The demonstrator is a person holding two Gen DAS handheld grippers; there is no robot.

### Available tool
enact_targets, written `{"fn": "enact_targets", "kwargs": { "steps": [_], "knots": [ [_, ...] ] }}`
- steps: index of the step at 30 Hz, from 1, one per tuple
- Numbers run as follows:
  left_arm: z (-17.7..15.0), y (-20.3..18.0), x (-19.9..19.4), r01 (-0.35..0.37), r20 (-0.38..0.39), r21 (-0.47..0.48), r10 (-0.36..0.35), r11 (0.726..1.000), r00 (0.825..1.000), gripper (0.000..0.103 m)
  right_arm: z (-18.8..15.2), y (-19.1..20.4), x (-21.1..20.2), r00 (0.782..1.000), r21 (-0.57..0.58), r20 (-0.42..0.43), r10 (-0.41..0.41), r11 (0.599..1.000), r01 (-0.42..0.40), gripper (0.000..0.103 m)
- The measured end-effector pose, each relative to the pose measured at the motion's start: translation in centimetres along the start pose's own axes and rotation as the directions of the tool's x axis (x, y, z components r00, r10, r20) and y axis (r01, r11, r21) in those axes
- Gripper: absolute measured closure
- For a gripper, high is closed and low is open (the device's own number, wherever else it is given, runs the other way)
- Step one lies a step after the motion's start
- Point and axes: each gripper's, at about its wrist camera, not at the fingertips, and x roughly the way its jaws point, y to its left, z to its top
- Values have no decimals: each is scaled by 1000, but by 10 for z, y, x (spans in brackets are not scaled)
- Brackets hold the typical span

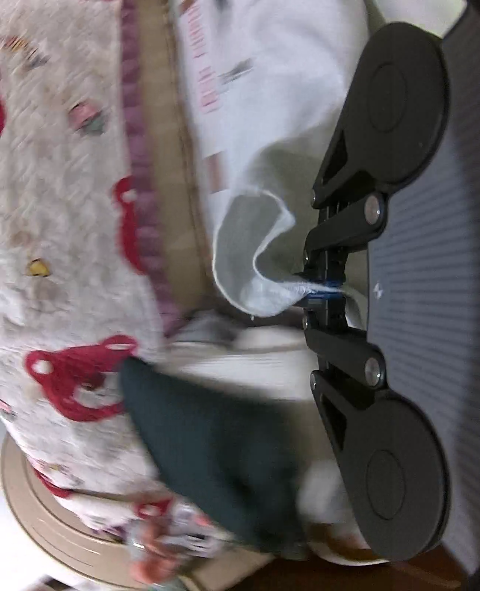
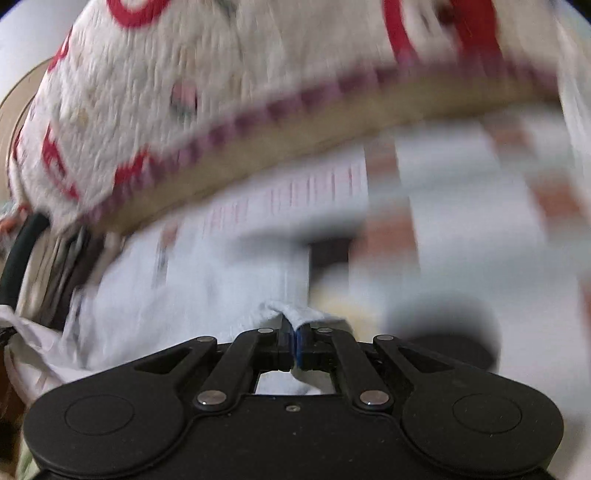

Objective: Fold clothes

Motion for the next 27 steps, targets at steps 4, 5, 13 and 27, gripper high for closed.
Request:
{"fn": "enact_targets", "kwargs": {
  "steps": [4,5,13,27],
  "knots": [
    [117,34,-13,-104,189,-47,111,994,976,100,129,51,-58,944,-110,326,49,994,-13,101],
    [143,44,-29,-115,266,-73,130,991,955,100,155,67,-81,909,-147,410,82,989,-23,101],
    [159,73,-210,-16,624,-226,157,974,765,100,151,118,-247,638,-336,731,242,941,28,102],
    [-144,-24,-146,142,-137,-211,-174,967,975,100,-138,-72,-145,970,147,158,-183,976,161,102]
  ]
}}
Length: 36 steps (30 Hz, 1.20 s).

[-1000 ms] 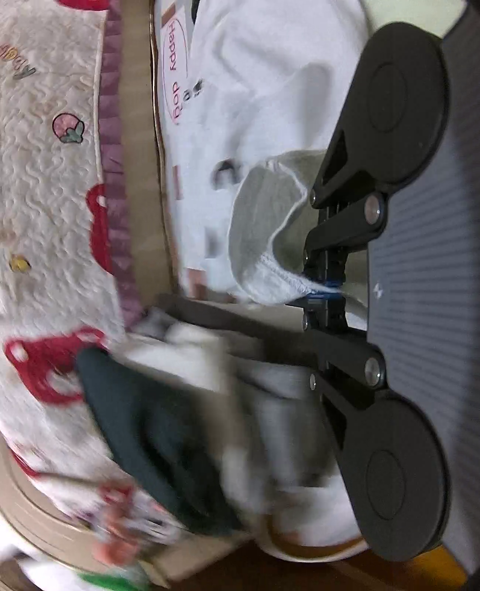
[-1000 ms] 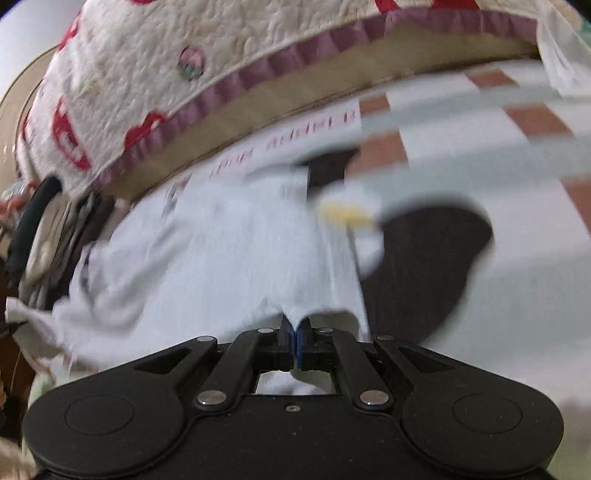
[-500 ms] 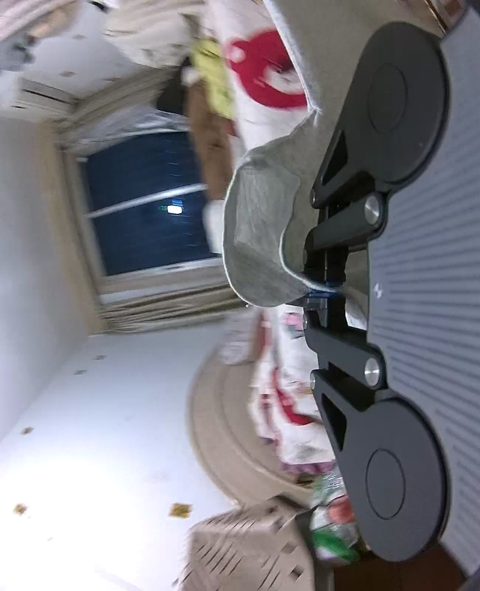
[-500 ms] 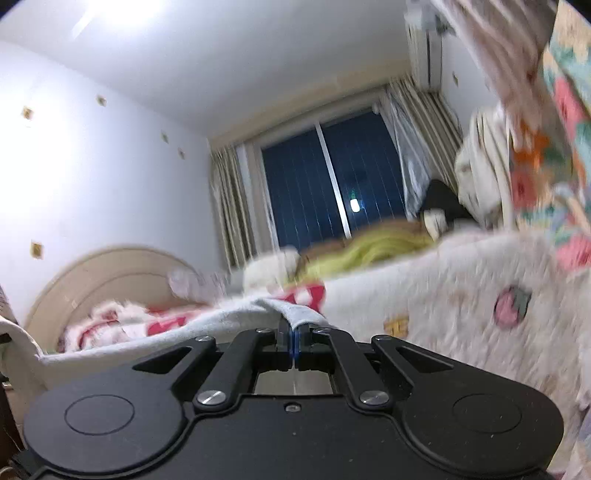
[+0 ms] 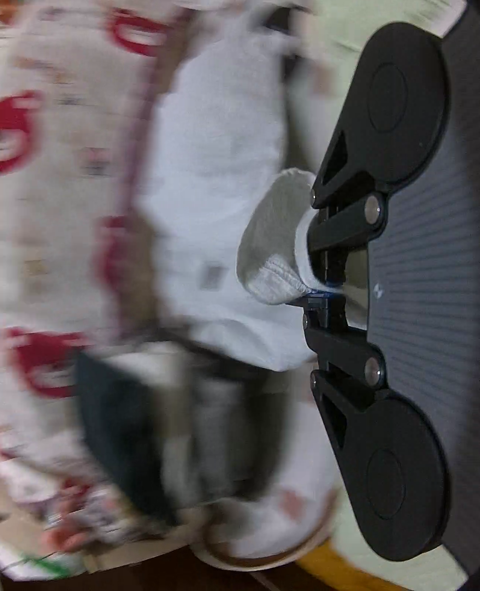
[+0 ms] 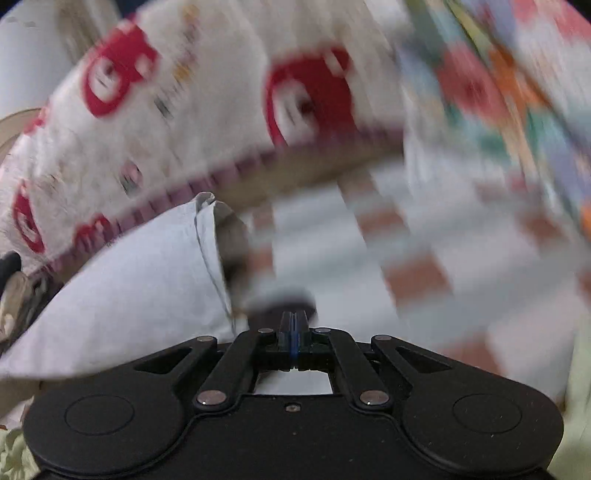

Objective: Fold clothes

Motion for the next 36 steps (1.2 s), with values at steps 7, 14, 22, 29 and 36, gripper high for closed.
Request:
{"fn": "enact_targets", "kwargs": {
  "steps": [7,14,22,29,36],
  "knots": [
    [9,-4,25,-73,-40,50,75,996,996,100,-12,41,44,978,32,-160,131,991,-128,94],
    [18,-8,42,-70,-71,53,74,996,995,100,8,67,122,953,159,-260,152,981,-113,60],
    [11,-4,57,-104,-85,47,107,994,991,100,15,92,161,979,72,-201,43,997,-29,45],
    [9,-2,67,-113,-93,87,121,990,988,100,11,137,150,996,-346,-89,-17,938,-15,96],
    [38,1,2,118,-19,70,-117,991,993,100,50,133,-6,985,-284,168,-32,955,80,97]
  ]
}}
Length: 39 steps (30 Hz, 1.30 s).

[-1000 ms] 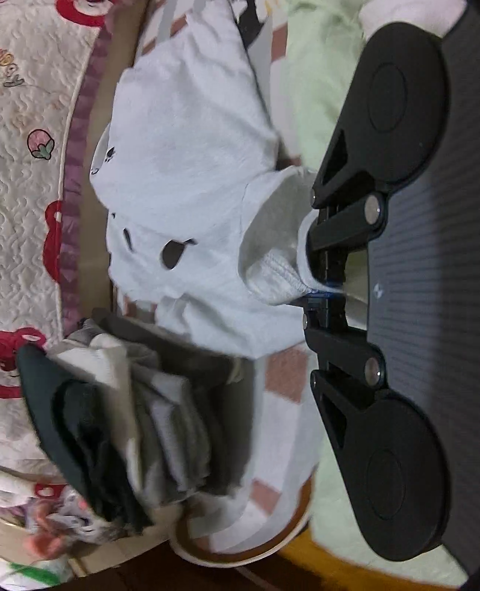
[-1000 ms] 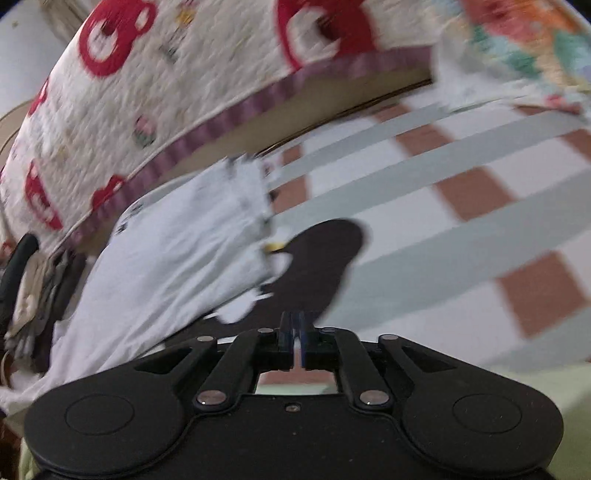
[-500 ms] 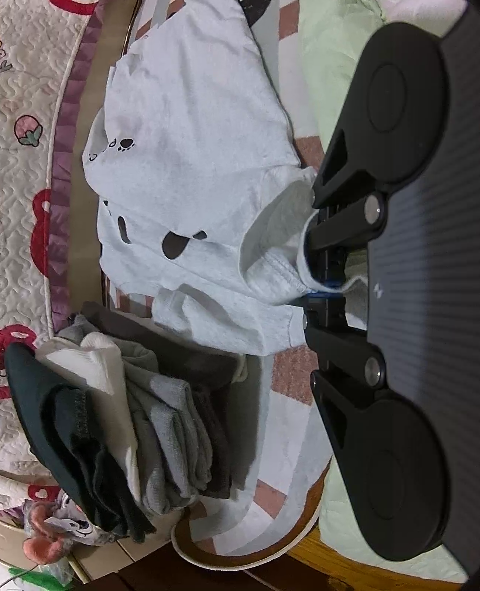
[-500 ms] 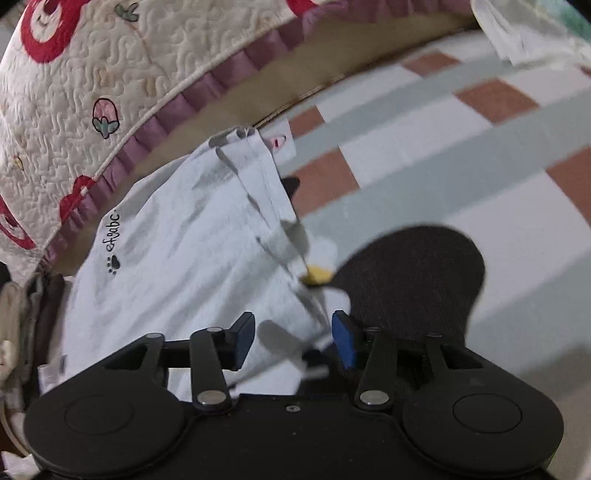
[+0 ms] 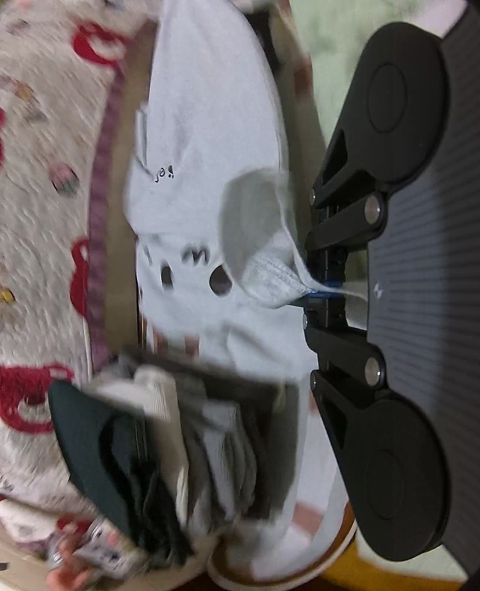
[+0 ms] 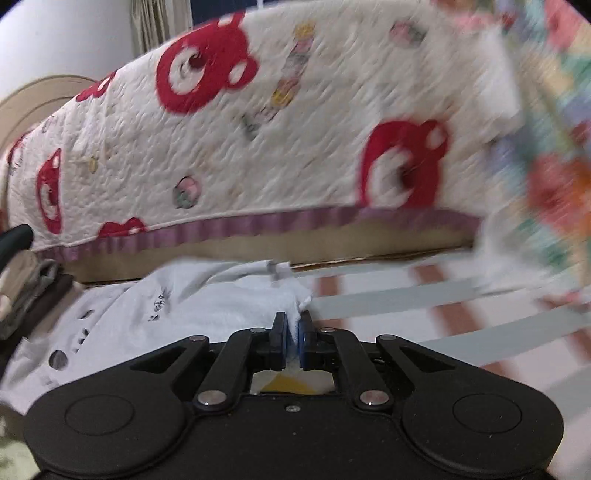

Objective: Fold clothes
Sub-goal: 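Lay the T-shirt flat on the rug and open both grippers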

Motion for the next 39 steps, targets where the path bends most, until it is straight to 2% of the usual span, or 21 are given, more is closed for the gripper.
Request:
{"fn": "enact_targets", "kwargs": {
  "steps": [2,5,8,9,12,15,19,23,26,28,30,32,36,37,39],
  "knots": [
    [-10,-10,-2,12,-10,36,-12,999,1000,100,-10,-18,-17,997,13,-63,-51,999,51,97],
    [-32,-22,15,-8,-69,93,14,996,997,100,-40,-42,-16,975,26,-181,-127,991,134,97],
    [-41,-24,32,-13,-116,92,24,996,993,100,-59,-49,-5,958,21,-245,-147,987,157,97],
    [-42,-23,33,-29,-103,104,40,994,994,100,-62,-49,0,955,18,-257,-148,987,158,97],
    [-37,-20,30,-63,-41,112,68,992,997,100,-60,-50,12,957,30,-259,-129,989,142,97],
    [-27,-15,18,-52,-2,80,52,995,999,100,-45,-45,17,967,28,-238,-96,994,105,97],
    [-20,-27,-6,-103,107,157,87,982,990,100,-26,-49,3,977,86,-213,-23,995,42,97],
    [-10,-27,-30,-108,176,143,82,984,981,100,-11,-55,-24,984,135,-177,20,991,4,97],
    [-1,-24,-49,-103,189,118,80,988,979,100,2,-46,-46,987,55,-159,0,998,9,97],
    [2,-23,-74,-76,182,132,51,988,982,100,8,-34,-63,986,-68,-158,-52,997,41,97],
    [-3,-24,-98,-51,202,136,23,989,979,100,4,-30,-75,979,-117,-187,-81,991,60,97],
    [-15,-28,-109,-43,184,153,14,987,983,100,-7,-37,-80,969,-109,-227,-99,991,76,97],
    [-47,-30,-87,-40,32,157,35,987,999,100,-42,-52,-77,940,-74,-323,-108,993,88,97],
    [-55,-31,-79,-41,-10,163,43,986,999,100,-48,-53,-76,938,-65,-330,-102,994,86,97],
    [-63,-32,-75,-29,-38,184,37,983,999,100,-58,-51,-76,939,-67,-328,-98,995,80,97]
  ]
}}
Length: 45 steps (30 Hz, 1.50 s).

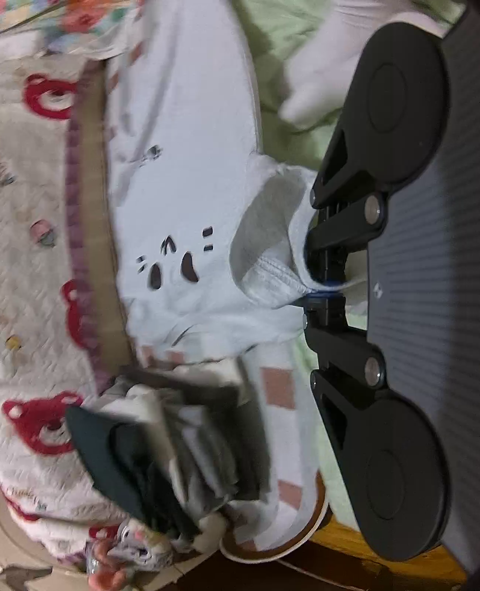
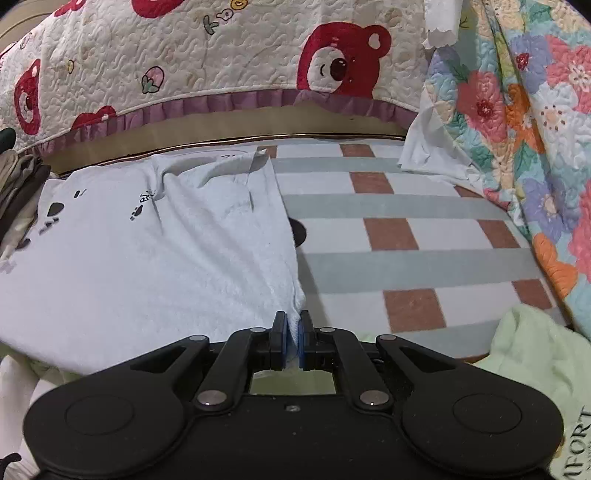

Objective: Fold clothes

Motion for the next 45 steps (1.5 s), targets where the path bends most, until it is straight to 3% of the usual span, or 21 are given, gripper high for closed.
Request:
{"fn": "enact_targets", "kwargs": {
  "steps": [3,8,12,15,18,22,24,28,30,31,34,37,40,45],
  "knots": [
    [-1,2,2,-6,-4,-13,6,1000,1000,100,-11,6,9,1000,-25,-8,-16,1000,16,97],
    [9,3,-12,2,46,-28,-1,1000,999,100,-11,-6,0,999,66,35,15,998,-17,97],
    [19,3,-35,-21,47,2,21,1000,999,100,-2,18,-36,997,-81,63,40,996,-35,97],
    [23,1,-54,-24,44,62,21,998,999,100,-8,29,-48,999,-138,33,42,990,-37,97],
    [12,-4,-39,8,-62,113,-1,994,998,100,-22,20,-35,1000,-116,-12,19,993,-20,97],
    [-13,-15,2,-1,-230,184,44,983,972,100,-43,4,-4,994,-46,-105,38,998,-43,97],
    [-19,-12,14,12,-273,163,33,987,961,100,-52,2,2,991,-35,-126,39,998,-44,97],
    [-16,2,13,38,-293,84,-12,996,956,97,-50,4,-1,988,-55,-152,18,998,-27,96],
    [-13,7,9,54,-302,58,-34,997,953,94,-45,6,-2,983,-99,-180,-22,995,4,90],
    [-11,7,5,67,-305,64,-44,996,951,86,-42,7,-3,979,-128,-197,-57,991,32,80],
    [3,10,-14,110,-264,69,-88,992,961,71,-32,11,-14,974,-191,-171,-147,975,113,64],
    [23,24,-33,156,-190,12,-151,988,970,63,-8,15,-30,993,-150,-78,-85,986,72,49],
    [36,40,-41,192,-101,-57,-197,980,975,55,10,21,-33,1000,-117,-6,10,993,-10,48],
    [51,46,6,78,-149,-104,-93,991,984,54,36,41,-2,993,-109,-20,114,987,-116,49]
  ]
}}
